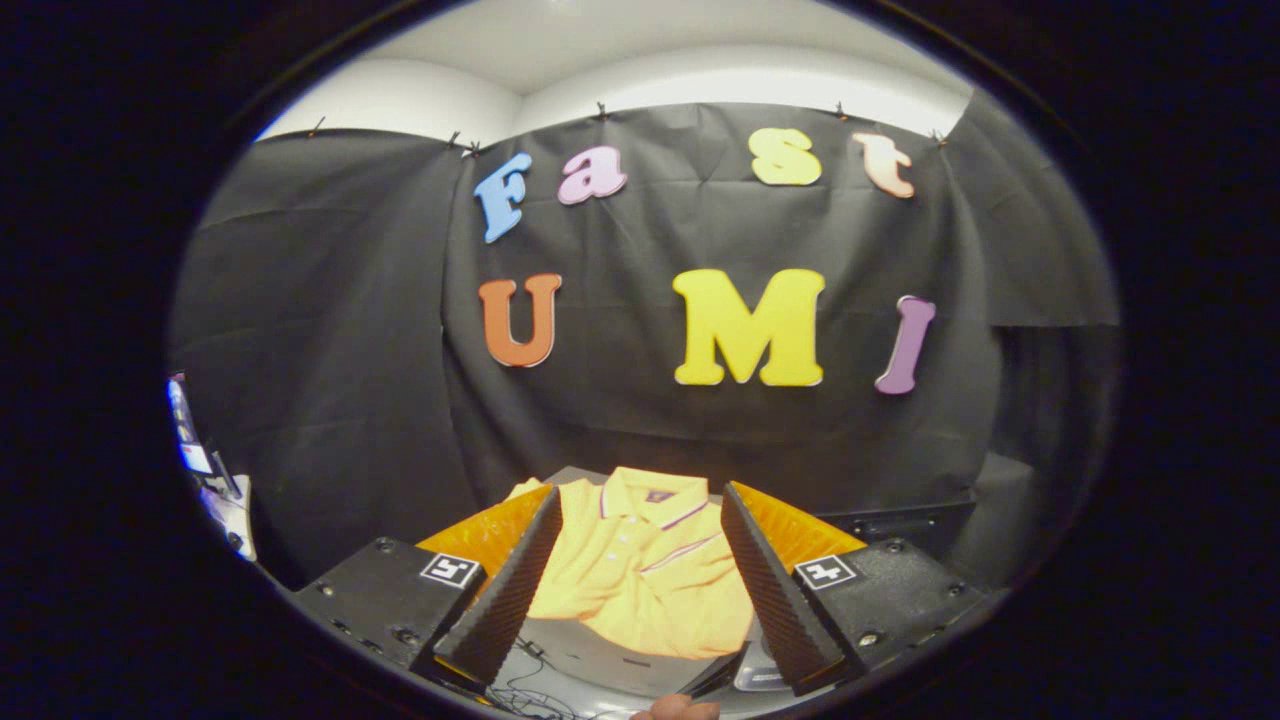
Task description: Put the clothes into the washing machine and then close the washing machine lid.
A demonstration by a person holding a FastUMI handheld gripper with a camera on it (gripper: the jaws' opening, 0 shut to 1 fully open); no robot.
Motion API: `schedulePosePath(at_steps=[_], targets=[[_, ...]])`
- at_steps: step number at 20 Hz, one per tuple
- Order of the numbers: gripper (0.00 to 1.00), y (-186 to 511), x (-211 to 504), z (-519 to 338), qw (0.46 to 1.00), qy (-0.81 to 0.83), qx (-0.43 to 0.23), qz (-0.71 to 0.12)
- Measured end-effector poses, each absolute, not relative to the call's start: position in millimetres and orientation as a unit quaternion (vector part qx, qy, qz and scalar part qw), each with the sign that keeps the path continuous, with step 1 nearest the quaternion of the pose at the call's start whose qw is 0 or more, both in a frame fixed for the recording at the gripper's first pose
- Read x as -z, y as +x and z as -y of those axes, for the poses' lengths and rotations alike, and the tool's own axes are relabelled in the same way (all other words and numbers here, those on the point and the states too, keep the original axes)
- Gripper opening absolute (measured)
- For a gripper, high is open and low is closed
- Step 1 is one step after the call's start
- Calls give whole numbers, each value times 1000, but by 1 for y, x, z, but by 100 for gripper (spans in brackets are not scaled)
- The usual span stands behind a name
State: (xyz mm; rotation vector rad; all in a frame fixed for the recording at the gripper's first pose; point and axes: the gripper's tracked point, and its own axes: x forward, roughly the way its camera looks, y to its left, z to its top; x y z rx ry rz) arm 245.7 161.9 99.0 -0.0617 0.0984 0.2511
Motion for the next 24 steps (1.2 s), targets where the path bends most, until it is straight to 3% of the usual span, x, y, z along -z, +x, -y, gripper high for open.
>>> schedulePosePath(at_steps=[10,20,24], targets=[[100,375,-15,-208,977,-71,-119,-163],[100,412,58,-199,955,-47,-81,-282],[100,414,59,-202,955,-37,-84,-283]])
